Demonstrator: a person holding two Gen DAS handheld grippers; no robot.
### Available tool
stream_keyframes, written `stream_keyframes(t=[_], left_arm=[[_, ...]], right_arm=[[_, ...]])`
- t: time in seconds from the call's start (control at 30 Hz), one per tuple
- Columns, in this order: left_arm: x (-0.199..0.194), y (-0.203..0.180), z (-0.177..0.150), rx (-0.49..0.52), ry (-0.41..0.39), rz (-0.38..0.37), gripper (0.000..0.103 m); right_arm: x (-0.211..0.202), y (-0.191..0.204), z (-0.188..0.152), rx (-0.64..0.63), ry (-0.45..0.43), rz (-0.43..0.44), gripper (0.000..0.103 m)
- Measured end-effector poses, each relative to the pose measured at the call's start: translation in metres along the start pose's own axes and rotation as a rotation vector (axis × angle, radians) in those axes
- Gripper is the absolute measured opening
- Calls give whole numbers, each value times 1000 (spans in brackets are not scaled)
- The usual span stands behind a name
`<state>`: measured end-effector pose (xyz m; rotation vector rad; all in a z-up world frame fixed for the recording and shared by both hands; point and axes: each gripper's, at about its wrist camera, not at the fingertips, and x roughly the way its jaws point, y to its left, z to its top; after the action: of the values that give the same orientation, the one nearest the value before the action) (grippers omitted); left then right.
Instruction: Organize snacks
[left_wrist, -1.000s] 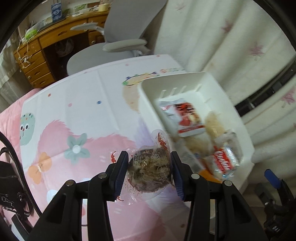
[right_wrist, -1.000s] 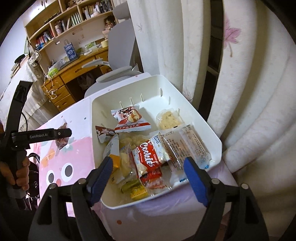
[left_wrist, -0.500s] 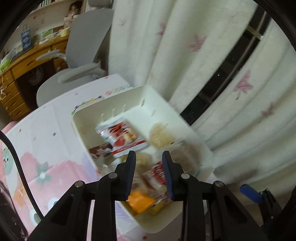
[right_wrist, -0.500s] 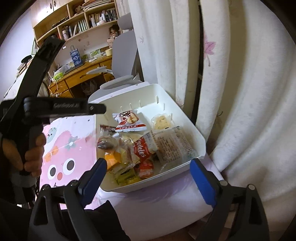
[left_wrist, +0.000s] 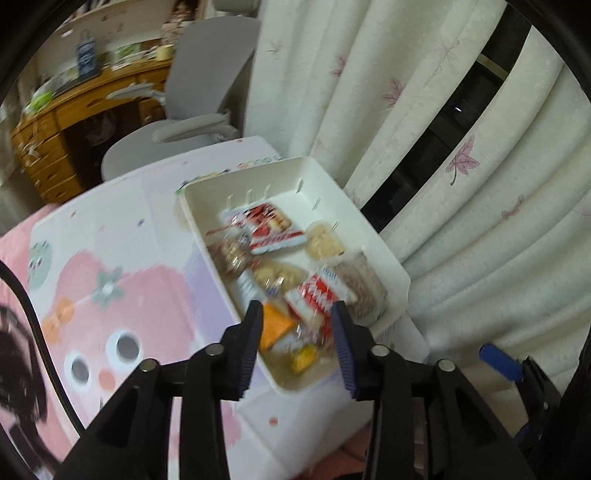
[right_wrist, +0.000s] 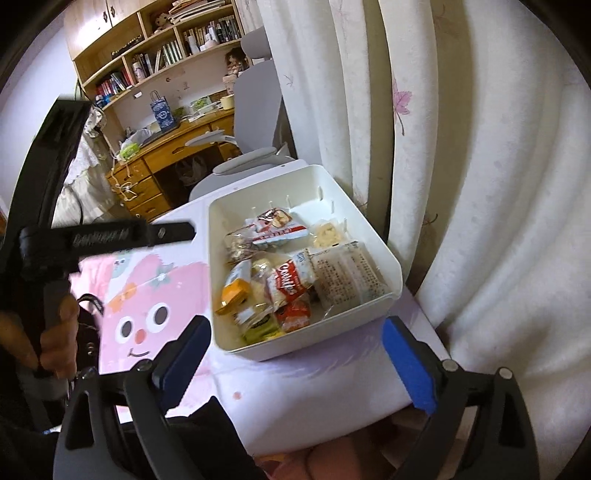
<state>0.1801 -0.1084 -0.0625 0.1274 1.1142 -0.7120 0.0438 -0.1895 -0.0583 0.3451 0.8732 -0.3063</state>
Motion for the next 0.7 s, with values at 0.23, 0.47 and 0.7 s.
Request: stream_keyframes(t=[0.23,0.47,0.7], left_arm=[[-44,19,-50,-132,3,34,54],[-75,28,-87,-294,-13,164,76],[-116,19,-108,-389,-49,242,80]], right_arm=[[-23,12,3,-37,11,55,103],[-27,17,11,-78,84,124,103],[-29,17,8,-88,256,193,103]])
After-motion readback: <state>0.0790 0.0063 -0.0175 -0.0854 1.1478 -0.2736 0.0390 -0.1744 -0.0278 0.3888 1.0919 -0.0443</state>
